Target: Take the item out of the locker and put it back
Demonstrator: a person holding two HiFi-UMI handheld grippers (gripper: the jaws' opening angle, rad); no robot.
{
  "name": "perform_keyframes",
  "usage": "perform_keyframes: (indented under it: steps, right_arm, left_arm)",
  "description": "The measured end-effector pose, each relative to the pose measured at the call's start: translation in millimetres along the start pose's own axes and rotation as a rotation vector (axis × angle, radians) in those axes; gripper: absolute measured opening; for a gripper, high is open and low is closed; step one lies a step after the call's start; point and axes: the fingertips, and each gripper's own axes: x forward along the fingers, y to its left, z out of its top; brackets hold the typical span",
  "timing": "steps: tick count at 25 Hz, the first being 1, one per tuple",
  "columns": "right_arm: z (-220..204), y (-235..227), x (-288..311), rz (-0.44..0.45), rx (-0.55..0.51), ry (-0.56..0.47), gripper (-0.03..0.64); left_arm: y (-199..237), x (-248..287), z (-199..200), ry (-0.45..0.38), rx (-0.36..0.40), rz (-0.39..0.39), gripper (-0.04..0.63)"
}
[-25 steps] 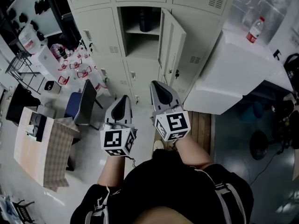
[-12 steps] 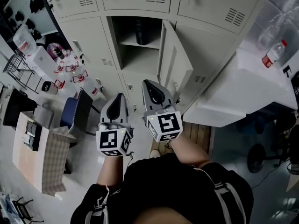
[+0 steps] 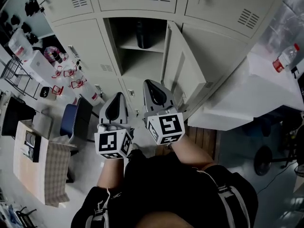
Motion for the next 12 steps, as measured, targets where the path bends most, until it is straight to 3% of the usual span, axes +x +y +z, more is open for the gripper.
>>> perform_keyframes:
  steps: [7,12]
  right_arm:
    - [-26,-16,45,-0.112,-0.006,-0.036,0.015]
    - [-21,-15,87,-0.188,-0.047,-0.067,0.015]
  left_arm:
    - [32,49,-23,-0.025,0.004,-0.107,0.012]
    - [67,81,-17,-0.03,0.014,-0.18,0.012]
